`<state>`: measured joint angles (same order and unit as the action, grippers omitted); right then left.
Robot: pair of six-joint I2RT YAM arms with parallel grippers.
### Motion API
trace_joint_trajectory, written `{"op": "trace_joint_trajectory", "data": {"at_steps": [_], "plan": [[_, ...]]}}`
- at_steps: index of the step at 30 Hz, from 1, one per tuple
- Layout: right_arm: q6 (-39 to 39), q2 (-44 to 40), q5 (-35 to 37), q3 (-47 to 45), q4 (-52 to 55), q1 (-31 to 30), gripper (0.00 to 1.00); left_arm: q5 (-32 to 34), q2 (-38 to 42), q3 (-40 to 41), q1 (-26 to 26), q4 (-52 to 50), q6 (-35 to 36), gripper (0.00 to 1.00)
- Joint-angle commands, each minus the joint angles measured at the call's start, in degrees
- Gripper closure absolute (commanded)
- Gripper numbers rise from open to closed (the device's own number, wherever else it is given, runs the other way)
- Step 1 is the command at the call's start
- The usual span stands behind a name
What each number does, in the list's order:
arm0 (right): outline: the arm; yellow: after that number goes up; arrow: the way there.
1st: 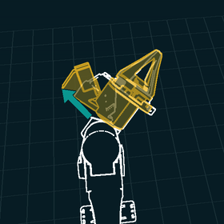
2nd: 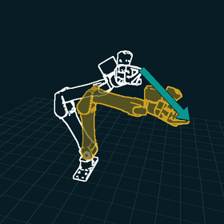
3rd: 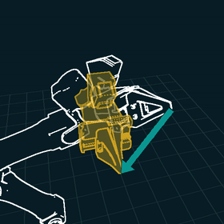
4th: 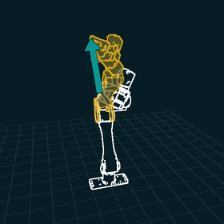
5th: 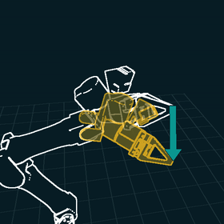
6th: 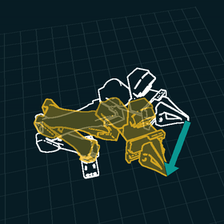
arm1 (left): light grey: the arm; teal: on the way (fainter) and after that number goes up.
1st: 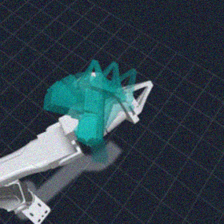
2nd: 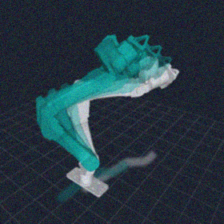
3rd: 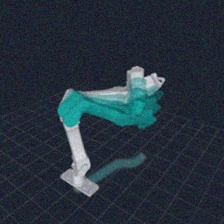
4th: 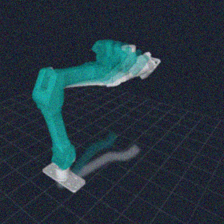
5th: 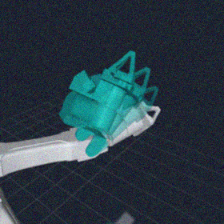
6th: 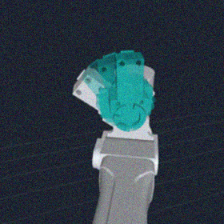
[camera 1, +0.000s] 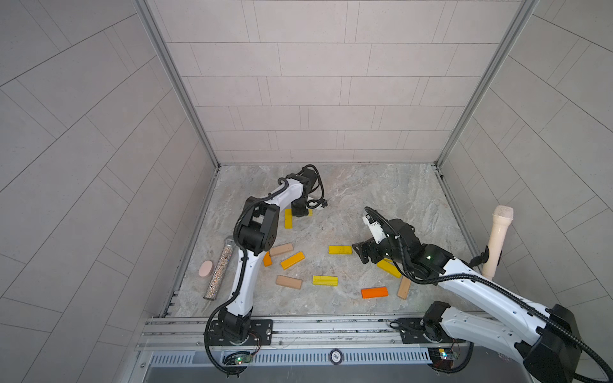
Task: Assemble the number 8 with building blocks
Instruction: Assemble the building block at the center of the board.
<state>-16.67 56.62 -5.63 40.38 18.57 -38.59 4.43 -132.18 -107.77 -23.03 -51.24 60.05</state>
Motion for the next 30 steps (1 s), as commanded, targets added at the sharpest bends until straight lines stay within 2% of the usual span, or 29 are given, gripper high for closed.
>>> {"op": "trace_joint_trajectory", "data": {"at_steps": [1,12,19,21,24,30], "plan": [[0.5,-0.1,-0.1,1.1,-0.2,-0.2,0.05,-0.1,-1.7,-1.4,0.3,-0.3,1.0,0.56],[0.2,-0.1,-0.5,0.4,-1.1,-0.2,0.05,-2.1,0.6,0.3,-0.4,-0.7,-1.3,0.53],[0.1,-0.1,-0.5,0.0,-1.5,-0.2,0.05,-4.2,6.9,6.7,-1.0,4.4,-6.0,0.45],[0.1,-0.1,-0.5,-0.1,-1.6,-0.2,0.05,-3.5,9.9,9.8,-1.6,7.8,-7.4,0.40],[0.2,0.1,-0.7,-0.2,-1.8,-0.2,0.05,-2.0,14.9,14.8,-3.2,12.3,-10.5,0.26],[-0.2,-0.2,-1.4,-0.9,-2.9,-0.3,0.05,-1.7,24.7,26.1,-7.4,19.9,-24.3,0.04]]}}
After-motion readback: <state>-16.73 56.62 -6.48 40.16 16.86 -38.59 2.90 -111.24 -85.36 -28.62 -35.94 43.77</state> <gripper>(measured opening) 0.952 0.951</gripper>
